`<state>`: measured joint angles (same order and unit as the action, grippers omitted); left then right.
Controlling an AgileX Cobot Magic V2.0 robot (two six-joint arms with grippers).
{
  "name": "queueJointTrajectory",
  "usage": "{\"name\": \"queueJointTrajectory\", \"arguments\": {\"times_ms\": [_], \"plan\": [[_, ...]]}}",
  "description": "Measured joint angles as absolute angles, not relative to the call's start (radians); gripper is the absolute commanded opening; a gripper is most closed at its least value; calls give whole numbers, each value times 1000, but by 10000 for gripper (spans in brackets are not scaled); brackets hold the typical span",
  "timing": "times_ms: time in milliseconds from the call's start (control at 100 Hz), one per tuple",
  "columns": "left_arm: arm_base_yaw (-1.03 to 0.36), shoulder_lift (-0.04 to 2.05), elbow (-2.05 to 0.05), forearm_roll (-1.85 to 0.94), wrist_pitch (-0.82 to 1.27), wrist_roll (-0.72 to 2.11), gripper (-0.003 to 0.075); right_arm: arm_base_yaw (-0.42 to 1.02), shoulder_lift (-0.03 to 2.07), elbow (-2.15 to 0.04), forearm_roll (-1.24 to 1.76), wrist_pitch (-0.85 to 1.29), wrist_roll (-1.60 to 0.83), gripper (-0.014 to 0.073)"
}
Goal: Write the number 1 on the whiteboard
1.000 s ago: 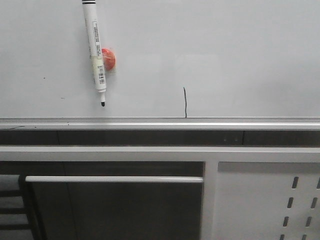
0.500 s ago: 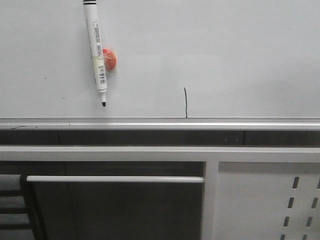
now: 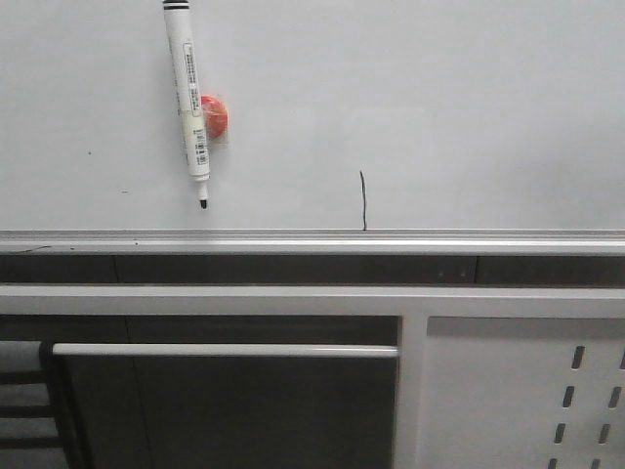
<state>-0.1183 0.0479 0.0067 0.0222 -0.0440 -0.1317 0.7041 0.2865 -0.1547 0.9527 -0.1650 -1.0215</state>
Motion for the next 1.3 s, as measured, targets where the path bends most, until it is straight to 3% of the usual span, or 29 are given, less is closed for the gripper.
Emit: {"name": "queueJointTrajectory", "arguments": {"times_ms": [470,1300], "plan": [[-4,-6,7,0,319,-134,-18,704,286,-155,953,-165,-1022,-71],[-4,-6,5,29,335,-135,-18,704,286,-155,953,-165,-1022,-71]]}}
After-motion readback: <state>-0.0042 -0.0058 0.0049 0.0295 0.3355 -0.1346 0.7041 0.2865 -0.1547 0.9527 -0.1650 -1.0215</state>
